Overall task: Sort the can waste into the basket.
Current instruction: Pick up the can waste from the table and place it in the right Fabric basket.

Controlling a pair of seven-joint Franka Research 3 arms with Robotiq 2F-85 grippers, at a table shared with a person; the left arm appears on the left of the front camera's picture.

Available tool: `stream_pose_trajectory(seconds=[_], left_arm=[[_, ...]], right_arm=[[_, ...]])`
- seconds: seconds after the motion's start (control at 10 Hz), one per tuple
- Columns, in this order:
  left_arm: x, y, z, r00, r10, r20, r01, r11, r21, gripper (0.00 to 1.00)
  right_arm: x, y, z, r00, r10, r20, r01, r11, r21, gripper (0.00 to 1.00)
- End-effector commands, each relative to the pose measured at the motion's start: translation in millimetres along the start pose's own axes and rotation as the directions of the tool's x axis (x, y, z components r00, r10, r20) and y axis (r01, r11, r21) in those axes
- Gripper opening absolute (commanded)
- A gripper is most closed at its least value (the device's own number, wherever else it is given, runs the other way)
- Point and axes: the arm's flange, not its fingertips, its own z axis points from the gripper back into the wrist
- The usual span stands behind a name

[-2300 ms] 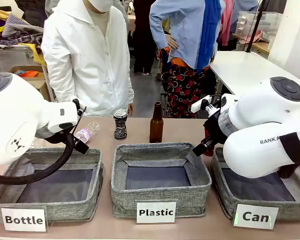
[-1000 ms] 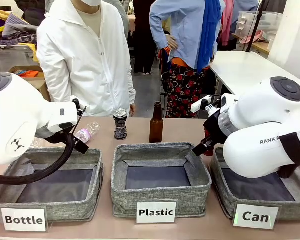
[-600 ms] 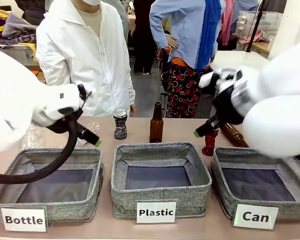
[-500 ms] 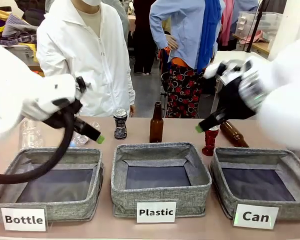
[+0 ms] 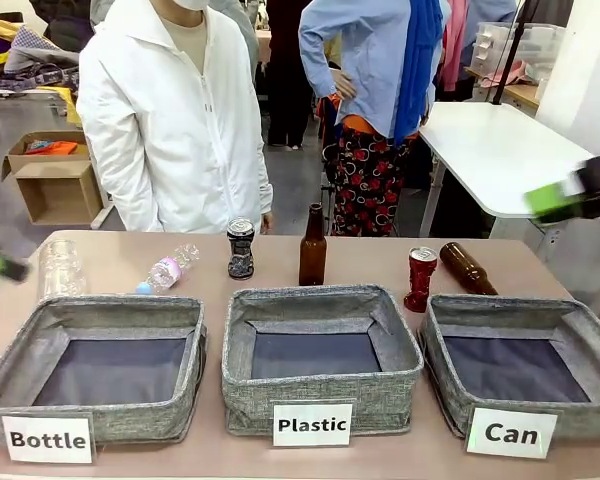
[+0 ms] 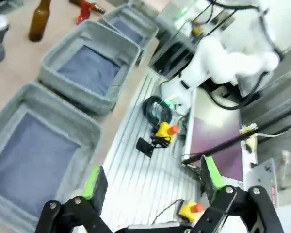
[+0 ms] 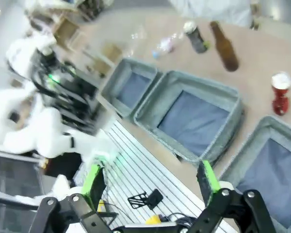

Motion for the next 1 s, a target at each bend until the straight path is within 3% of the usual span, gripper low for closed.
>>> stream_pose_trajectory(seconds=[0.0,0.2,0.3,0.4,0.5,0.9], left_arm=[[-46,67,13,0.977,0.173,0.126,-0.161,0.982,-0.1,1.0],[-82,114,37,0.893,0.299,0.337,-0.228,0.945,-0.234,1.0],[-91,114,29,0.84,0.321,0.436,-0.215,0.937,-0.276,1.0],[-93,107,13,0.772,0.323,0.548,-0.195,0.94,-0.28,1.0],[-110,102,39,0.876,0.325,0.355,-0.267,0.942,-0.202,1.0],[-110,102,39,0.876,0.325,0.355,-0.267,0.942,-0.202,1.0]], right_arm=[[-80,-91,23,0.98,-0.154,0.122,0.14,0.983,0.114,1.0],[-105,-162,40,0.91,-0.339,0.237,0.288,0.931,0.226,1.0],[-111,-186,40,0.876,-0.42,0.238,0.368,0.9,0.231,1.0],[-112,-206,35,0.832,-0.497,0.246,0.479,0.867,0.133,1.0],[-101,-177,89,0.897,-0.372,0.238,0.332,0.923,0.192,1.0],[-101,-177,89,0.897,-0.372,0.238,0.332,0.923,0.192,1.0]])
